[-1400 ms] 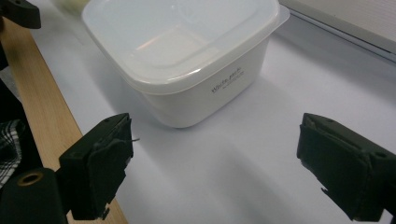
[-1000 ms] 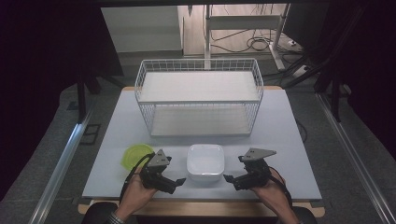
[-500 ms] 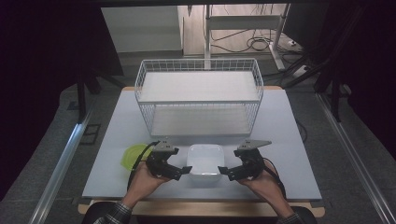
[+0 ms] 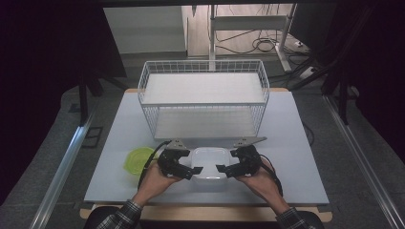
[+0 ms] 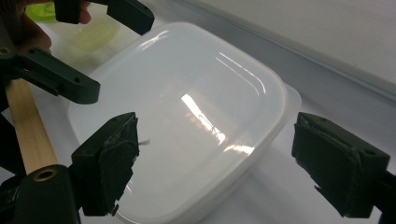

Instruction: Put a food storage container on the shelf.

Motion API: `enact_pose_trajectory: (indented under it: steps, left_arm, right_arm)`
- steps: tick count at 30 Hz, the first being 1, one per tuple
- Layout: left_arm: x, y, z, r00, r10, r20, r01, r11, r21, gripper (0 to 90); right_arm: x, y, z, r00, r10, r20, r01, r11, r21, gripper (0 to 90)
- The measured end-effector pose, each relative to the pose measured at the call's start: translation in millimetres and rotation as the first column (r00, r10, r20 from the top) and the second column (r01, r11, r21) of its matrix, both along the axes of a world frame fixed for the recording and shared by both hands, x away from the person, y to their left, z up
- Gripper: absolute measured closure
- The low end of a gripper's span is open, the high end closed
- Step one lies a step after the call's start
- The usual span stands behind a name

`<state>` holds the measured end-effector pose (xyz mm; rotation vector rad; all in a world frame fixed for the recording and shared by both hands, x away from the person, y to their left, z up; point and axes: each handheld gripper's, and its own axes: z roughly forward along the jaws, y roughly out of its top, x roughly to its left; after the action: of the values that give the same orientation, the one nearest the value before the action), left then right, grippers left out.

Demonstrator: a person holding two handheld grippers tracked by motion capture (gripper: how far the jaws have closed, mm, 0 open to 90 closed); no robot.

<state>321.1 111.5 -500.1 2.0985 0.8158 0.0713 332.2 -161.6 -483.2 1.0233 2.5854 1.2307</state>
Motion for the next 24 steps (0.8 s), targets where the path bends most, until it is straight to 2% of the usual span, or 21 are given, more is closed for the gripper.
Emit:
enact_pose_trajectory:
  steps: [6, 9, 10, 11, 14, 15, 16, 17, 21, 24]
  left_arm:
    - [4.0, 1.0, -5.9, 0.996, -0.026, -0.085, 0.021, 0.9979, -0.061, 13.8]
    - [3.5, 1.5, -5.9, 0.9939, -0.022, -0.108, 0.016, 0.9979, -0.063, 15.8]
    - [2.7, 2.1, -6.1, 0.9915, -0.023, -0.128, 0.014, 0.9974, -0.07, 16.8]
    - [2.7, 2.1, -6.1, 0.9915, -0.023, -0.128, 0.014, 0.9974, -0.07, 17.9]
    - [1.8, 6.0, -5.2, 0.9859, -0.014, -0.167, 0.001, 0.9966, -0.082, 21.9]
    - [0.9, 8.0, -3.9, 0.9865, -0.01, -0.163, -0.004, 0.9966, -0.082, 25.4]
    - [-1.0, 9.3, -2.2, 0.9875, -0.007, -0.157, -0.005, 0.9969, -0.078, 33.1]
    - [-2.8, 10.2, -0.3, 0.9887, -0.004, -0.15, -0.007, 0.9976, -0.069, 33.1]
    - [-8.3, 12.5, 4.4, 0.9911, 0.023, -0.131, -0.033, 0.9971, -0.069, 45.1]
    - [-11.9, 13.7, 7.9, 0.994, 0.057, -0.094, -0.065, 0.9945, -0.082, 56.2]
  right_arm:
    - [1.2, -0.7, -4.0, 0.9983, -0.005, -0.057, 0.006, 0.9999, 0.016, 20.6]
    - [2.0, -4.7, -3.0, 0.9964, -0.013, -0.084, 0.016, 0.9995, 0.028, 27.7]
    - [4.4, -8.9, -5.6, 0.9882, -0.009, -0.153, 0.02, 0.9973, 0.07, 31.1]
    - [4.4, -8.9, -5.6, 0.9882, -0.009, -0.153, 0.02, 0.9973, 0.07, 31.1]
    - [6.1, -14.1, -8.2, 0.9771, -0.02, -0.212, 0.044, 0.9933, 0.107, 36.6]
    - [5.8, -15.4, -7.1, 0.9766, -0.027, -0.213, 0.051, 0.993, 0.107, 40.8]
    - [4.1, -17.9, -3.6, 0.9745, -0.045, -0.22, 0.069, 0.9924, 0.102, 47.6]
    - [4.1, -17.9, -3.6, 0.9745, -0.045, -0.22, 0.069, 0.9924, 0.102, 47.6]
    - [-0.2, -23.6, -0.7, 0.966, -0.075, -0.247, 0.11, 0.9855, 0.129, 58.8]
    - [-4.6, -26.8, 3.6, 0.9701, -0.093, -0.224, 0.127, 0.9818, 0.141, 65.3]
